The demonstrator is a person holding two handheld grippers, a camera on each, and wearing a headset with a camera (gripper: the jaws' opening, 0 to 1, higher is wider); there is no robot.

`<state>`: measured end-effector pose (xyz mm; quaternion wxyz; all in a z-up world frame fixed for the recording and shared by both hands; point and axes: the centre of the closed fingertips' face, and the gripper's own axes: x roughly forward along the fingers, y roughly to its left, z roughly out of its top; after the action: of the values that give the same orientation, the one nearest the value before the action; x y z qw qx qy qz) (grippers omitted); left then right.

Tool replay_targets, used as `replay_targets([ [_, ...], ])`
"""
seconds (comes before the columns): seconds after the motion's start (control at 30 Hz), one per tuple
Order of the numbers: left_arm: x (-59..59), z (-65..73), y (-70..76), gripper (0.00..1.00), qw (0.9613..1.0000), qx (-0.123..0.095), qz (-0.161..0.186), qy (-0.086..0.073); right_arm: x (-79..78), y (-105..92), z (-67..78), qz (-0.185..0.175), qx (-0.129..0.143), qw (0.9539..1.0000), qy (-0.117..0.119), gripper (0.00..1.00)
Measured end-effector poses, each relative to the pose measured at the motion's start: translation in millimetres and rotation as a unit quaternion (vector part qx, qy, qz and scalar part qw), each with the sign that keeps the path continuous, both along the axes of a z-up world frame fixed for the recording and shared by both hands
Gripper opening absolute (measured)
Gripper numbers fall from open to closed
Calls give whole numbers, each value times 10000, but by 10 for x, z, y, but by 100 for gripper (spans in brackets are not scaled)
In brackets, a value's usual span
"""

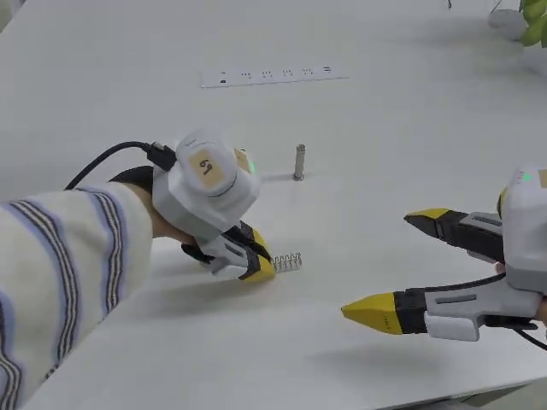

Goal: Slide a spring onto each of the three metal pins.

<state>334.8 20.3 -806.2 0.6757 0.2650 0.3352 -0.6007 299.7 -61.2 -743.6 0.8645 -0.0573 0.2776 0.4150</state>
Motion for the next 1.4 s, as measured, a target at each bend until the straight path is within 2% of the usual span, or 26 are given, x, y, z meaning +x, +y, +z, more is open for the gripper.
replay_targets([
  [0.17,30,47,39,1,9999,-47,141,-10,1,-29,-67,10,-128,9998,127,89],
  [0.23,41,76,51,1,9998,-67,177,-27,-8,-27,-77,7,-54,9998,213,83],
  [0.27,48,107,57,1,9998,-95,191,-59,-43,-6,-79,36,43,9994,347,78],
  [0.37,60,178,72,1,9996,-156,219,-112,-47,25,-50,39,148,9993,351,68],
  [0.43,76,211,99,1,9995,-175,232,-143,-81,77,-24,138,269,9987,408,69],
  [0.63,55,311,180,1,9992,-188,257,-233,-89,148,-14,347,202,9986,358,69],
  [0.97,-18,503,261,1,9989,-226,161,-365,-9,294,73,689,258,9971,174,67],
  [1.1,-49,566,262,1,9988,-229,85,-414,18,365,98,868,244,9958,122,62],
  [1.2,-79,603,255,1,9989,-260,67,-384,-2,424,89,1130,161,9933,161,55],
  [1.3,-108,616,255,1,9989,-249,15,-385,4,471,81,1261,91,9919,134,54],
  [1.4,-125,629,253,1,9988,-258,-13,-407,-6,550,119,1406,213,9897,188,50],
])
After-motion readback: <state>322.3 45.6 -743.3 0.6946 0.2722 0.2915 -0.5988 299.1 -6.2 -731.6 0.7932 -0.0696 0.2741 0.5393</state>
